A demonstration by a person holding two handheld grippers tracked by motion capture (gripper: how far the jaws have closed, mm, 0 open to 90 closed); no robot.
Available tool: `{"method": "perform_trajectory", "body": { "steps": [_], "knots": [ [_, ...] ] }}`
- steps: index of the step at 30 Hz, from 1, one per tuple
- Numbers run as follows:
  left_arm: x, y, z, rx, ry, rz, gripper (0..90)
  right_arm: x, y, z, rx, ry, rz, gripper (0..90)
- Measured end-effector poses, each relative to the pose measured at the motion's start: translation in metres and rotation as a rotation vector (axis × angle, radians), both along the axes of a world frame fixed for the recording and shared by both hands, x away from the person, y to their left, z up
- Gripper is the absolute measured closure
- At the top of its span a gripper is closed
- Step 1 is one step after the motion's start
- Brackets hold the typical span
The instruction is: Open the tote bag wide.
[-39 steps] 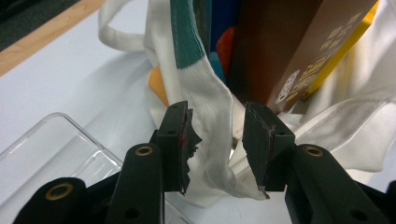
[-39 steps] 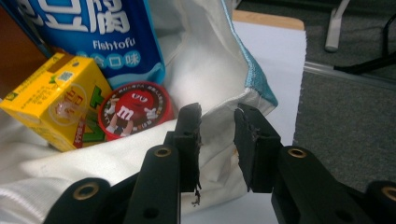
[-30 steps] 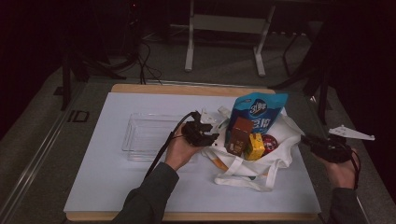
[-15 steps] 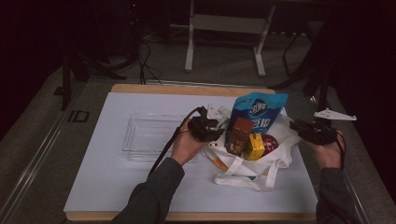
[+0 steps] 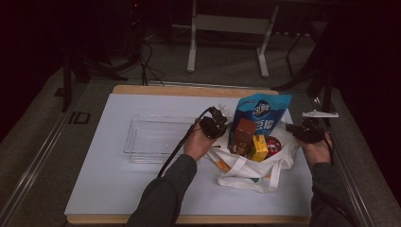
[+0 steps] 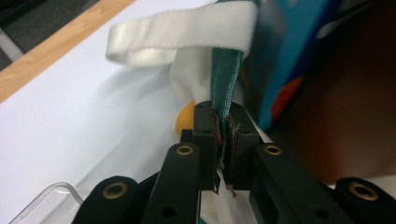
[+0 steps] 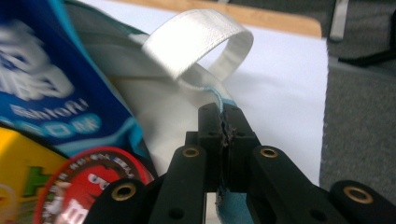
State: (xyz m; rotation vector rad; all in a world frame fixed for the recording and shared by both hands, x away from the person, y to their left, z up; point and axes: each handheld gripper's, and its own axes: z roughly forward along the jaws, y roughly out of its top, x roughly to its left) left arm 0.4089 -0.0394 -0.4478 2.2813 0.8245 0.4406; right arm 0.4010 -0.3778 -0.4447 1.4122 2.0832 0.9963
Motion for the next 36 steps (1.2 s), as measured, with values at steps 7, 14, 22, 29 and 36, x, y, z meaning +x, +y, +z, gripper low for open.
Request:
{"method": "perform_trajectory", "body": {
  "steps": [7,14,22,29,36],
  "knots": [
    [0.011,-0.004,-0.010,0.049,0.048,0.035,86.8,0.010,0.003,-0.018,-0.033,0.073,-0.018,87.9],
    [0.012,-0.007,-0.013,0.110,0.059,0.050,88.1,0.011,0.006,-0.028,-0.119,0.108,0.001,88.7],
    [0.011,-0.006,-0.012,0.080,0.071,0.052,86.7,0.008,0.012,-0.031,-0.162,0.115,-0.015,88.4],
    [0.004,0.017,-0.001,-0.033,0.048,0.033,67.0,-0.013,0.003,-0.007,-0.059,0.026,0.024,76.9],
    [-0.012,0.034,0.013,-0.110,-0.006,0.023,60.9,-0.046,0.002,0.009,-0.014,-0.058,0.080,69.6]
  ]
}}
